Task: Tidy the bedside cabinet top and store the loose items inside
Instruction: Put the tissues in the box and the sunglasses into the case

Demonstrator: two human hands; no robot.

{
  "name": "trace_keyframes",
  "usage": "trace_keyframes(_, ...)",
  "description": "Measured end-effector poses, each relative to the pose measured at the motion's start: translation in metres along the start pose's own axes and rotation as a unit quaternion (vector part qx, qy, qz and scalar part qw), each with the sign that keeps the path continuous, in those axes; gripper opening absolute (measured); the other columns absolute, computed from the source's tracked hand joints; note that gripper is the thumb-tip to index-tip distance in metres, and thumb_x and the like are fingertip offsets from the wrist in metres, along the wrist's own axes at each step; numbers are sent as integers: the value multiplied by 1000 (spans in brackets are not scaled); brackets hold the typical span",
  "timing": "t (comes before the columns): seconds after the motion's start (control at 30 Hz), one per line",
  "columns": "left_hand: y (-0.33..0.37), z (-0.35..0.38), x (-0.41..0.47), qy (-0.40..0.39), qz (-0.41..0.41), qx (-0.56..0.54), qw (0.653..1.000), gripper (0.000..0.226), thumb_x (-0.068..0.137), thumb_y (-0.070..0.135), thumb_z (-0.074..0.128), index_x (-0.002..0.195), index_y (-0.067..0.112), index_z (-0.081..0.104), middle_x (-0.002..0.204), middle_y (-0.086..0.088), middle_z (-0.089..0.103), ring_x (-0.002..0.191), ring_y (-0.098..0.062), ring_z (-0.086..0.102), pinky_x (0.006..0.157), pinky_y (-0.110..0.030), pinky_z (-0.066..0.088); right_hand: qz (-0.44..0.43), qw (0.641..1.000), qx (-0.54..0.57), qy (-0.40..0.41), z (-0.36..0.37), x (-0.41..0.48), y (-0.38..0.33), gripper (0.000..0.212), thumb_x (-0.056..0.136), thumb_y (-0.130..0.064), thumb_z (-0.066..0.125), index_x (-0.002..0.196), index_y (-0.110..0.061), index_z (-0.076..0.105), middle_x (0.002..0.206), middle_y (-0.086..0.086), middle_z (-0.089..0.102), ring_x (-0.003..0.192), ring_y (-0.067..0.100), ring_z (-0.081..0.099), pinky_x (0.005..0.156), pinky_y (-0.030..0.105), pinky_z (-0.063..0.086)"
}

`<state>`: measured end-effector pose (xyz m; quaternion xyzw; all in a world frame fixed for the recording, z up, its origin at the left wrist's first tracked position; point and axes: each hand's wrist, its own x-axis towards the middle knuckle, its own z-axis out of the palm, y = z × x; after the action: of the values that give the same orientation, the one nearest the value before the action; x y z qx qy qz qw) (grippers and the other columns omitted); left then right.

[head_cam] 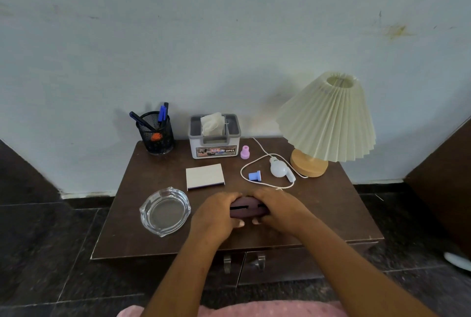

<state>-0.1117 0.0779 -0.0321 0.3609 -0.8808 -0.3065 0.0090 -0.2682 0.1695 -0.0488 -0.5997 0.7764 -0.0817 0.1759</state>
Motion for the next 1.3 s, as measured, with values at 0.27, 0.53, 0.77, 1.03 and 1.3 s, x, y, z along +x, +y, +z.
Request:
trace_keyframes(0.27, 3, -2, -2, 7, 25, 38, 999, 58, 84, 34, 63, 138, 36, 42, 139, 7, 50, 128, -15, 45, 103, -29, 35, 4, 999, 38, -20, -4, -2, 0, 43, 78, -30, 64, 120, -28, 52, 119, -1, 61, 108, 19, 55, 93, 37, 47)
trace_keyframes(0.53, 10, 3, 0, 30, 112, 11, 993, 54, 87, 23, 61, 138, 30, 46, 141, 9, 47, 131, -7, 38, 110, -19, 23, 21, 980, 196, -32, -10, -10, 9, 52, 55, -58, 75, 100, -57, 48, 99, -21, 56, 89, -2, 57, 75, 16, 46)
trace_keyframes(0.77, 11, 18, 5, 47, 88, 27, 995, 59, 89, 17, 58, 142, 32, 38, 149, 9, 38, 138, -10, 31, 113, -24, 21, 75, 997, -23, 17, -11, -17, 24, 82, 60, -66, 69, 127, -29, 42, 123, -3, 45, 117, 20, 36, 94, 38, 45)
trace_keyframes(1.03, 6, 38, 1, 18, 57, 56, 997, 63, 94, 27, 50, 149, 30, 20, 158, 7, 19, 145, -15, 17, 117, -33, 22, 55, 986, -133, 89, 17, -17, 21, 79, 70, -71, 56, 132, -28, 36, 130, -1, 42, 119, 22, 39, 95, 37, 43)
trace_keyframes(1.3, -32, 64, -7, 99, 107, -12, 989, 62, 93, 38, 48, 148, 37, 19, 158, 10, 15, 144, -9, 18, 113, -28, 27, 74, 965, -139, 209, 36, -11, 19, 84, 63, -84, 38, 128, -31, 50, 123, -4, 53, 111, 24, 49, 85, 42, 45)
